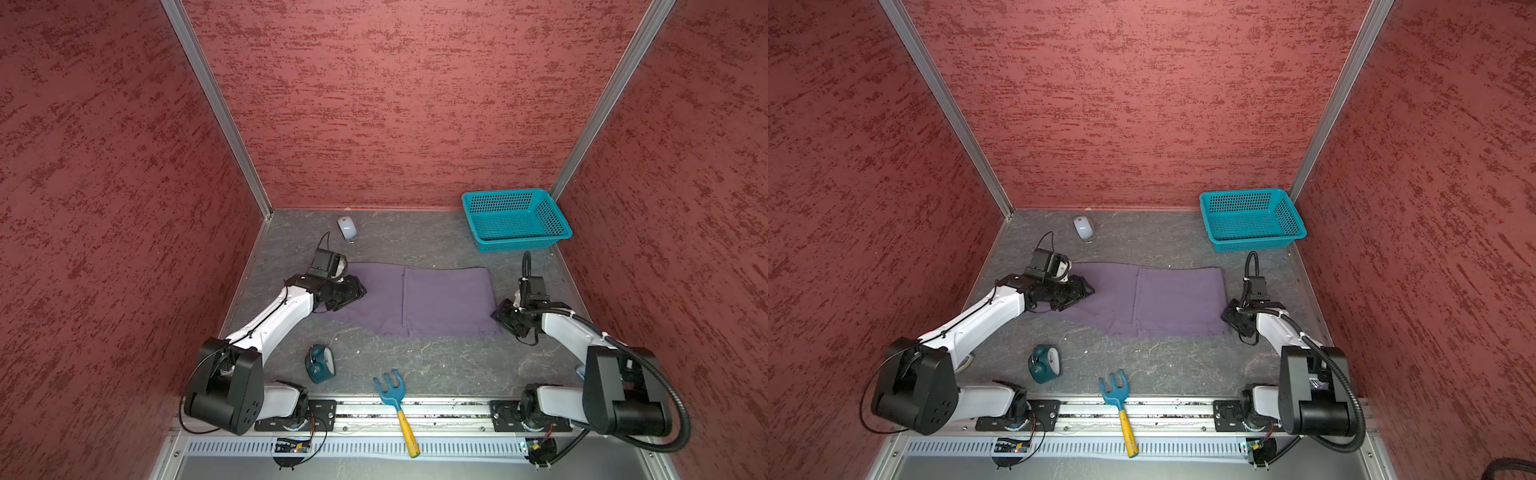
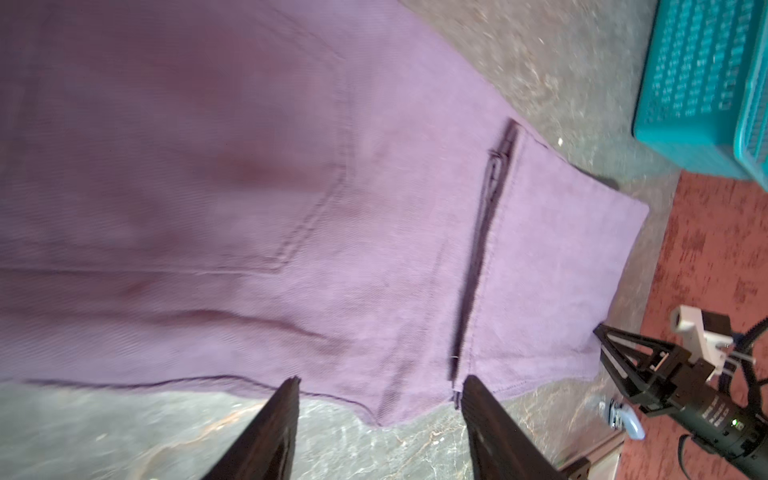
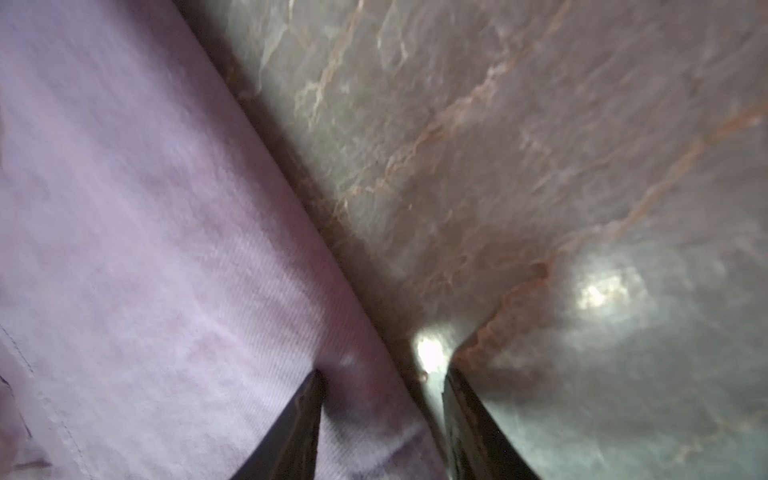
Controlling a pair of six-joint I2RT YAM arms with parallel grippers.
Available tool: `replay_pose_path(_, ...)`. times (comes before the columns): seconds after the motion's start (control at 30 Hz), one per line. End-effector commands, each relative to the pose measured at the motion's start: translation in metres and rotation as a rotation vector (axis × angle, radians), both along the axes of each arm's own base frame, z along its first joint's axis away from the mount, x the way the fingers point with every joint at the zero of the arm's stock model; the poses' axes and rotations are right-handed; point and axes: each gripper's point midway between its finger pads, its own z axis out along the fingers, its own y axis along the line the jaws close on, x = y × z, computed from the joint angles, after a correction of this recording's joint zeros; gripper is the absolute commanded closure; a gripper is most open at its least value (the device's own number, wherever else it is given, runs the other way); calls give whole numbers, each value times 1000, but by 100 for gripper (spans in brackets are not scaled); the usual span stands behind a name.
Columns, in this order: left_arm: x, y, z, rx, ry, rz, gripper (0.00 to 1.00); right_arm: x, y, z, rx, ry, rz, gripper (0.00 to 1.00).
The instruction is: Fold and stack the trousers
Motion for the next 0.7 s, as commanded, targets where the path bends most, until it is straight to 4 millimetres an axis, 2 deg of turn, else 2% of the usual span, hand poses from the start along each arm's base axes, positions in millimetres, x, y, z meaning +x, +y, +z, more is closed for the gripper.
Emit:
replay_pose_path(0.0,-5,6,2,-27,4,-7,37,-12,8,-18,64,51,-9,74)
replay_pose_path(0.03,-5,8,2,-31,5,-3,37,-13,9,-18,70,52,-9,92)
replay_pose_path(0.07,-5,9,3,-36,4,-2,37,-12,7,-17,65,49,-11,100)
replay_pose_path(0.13,-5,12,3,-40,2,3,37,-11,1,-10,43,39,-28,100)
replay_pose_path(0.2,-4,17,3,-40,1,13,37,-5,-14,7,15,1,-74,100)
replay_pose_path(0.3,-5,28,0,-30,14,56,37,3,-52,50,-59,-75,-182,100)
replay_pose_path(0.37,-5,34,-3,-34,14,85,37,7,-85,87,-112,-154,-292,100)
replay_pose_path(0.47,-4,36,-6,-51,16,110,37,11,-115,135,-119,-277,-421,100)
replay_pose_path(0.57,-2,32,-7,-85,16,118,37,20,-129,170,-131,-358,-467,100)
replay_pose_path(0.67,0,28,-10,-112,15,119,37,31,-128,190,-119,-405,-447,100)
